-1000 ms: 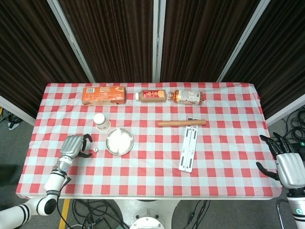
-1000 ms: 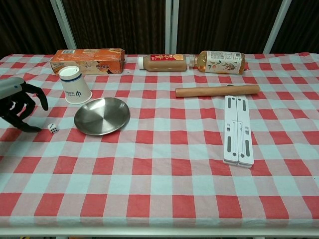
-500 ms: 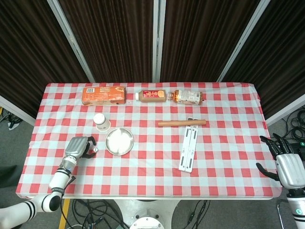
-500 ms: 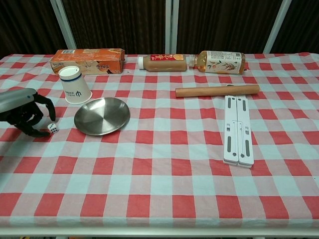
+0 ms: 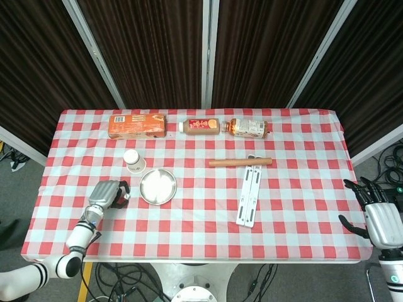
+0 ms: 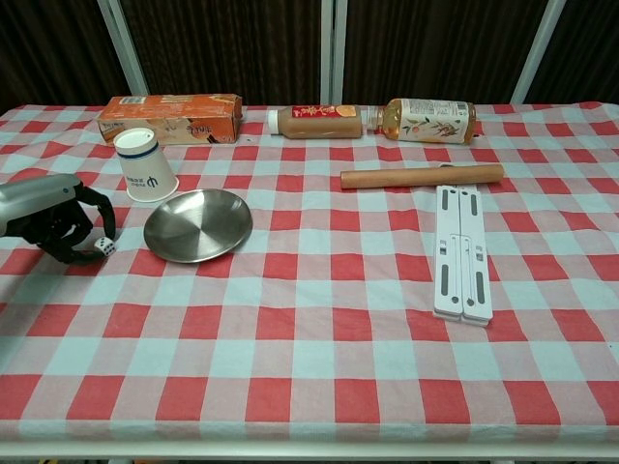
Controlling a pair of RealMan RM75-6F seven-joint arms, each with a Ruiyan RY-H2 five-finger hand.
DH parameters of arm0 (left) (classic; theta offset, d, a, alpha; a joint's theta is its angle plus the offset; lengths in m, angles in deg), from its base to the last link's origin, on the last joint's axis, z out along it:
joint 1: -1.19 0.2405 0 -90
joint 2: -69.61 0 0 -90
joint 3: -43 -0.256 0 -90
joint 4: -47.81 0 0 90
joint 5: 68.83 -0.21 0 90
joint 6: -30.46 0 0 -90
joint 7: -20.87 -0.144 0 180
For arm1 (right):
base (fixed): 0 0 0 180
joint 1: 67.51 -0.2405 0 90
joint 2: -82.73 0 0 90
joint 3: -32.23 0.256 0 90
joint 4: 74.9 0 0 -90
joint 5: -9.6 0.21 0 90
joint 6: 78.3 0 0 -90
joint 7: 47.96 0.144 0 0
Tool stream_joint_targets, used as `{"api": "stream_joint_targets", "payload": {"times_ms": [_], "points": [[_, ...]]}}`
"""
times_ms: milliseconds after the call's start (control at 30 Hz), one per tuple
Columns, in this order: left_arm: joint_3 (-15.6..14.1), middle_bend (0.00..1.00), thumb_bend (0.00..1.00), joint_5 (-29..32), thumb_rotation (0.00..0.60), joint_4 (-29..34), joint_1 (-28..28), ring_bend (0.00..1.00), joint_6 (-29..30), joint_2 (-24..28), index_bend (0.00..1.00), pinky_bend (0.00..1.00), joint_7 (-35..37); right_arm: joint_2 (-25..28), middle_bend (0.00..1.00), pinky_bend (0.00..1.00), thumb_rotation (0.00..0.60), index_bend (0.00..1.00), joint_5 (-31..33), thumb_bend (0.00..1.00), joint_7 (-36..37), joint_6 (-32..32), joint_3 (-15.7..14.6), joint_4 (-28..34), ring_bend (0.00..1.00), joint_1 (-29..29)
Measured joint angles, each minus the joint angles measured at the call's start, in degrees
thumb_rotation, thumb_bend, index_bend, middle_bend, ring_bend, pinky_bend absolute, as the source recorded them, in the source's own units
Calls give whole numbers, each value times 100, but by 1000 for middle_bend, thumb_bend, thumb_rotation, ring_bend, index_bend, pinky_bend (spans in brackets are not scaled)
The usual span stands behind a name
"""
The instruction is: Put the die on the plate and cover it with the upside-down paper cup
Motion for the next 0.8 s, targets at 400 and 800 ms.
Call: {"api": "stream_joint_targets", "payload": {"times_ms": [400, 800], "points": [[32, 836, 396, -103, 600, 78, -32, 856, 100, 59, 566, 944, 186, 4, 248, 133, 600, 123, 10, 126, -15, 7, 5, 20, 82, -2], [221, 825, 395, -359, 600, 642, -501, 853, 43, 186, 554, 944, -6, -24, 248, 134, 600, 122, 13, 126, 77, -35, -3, -53, 82, 28]]}}
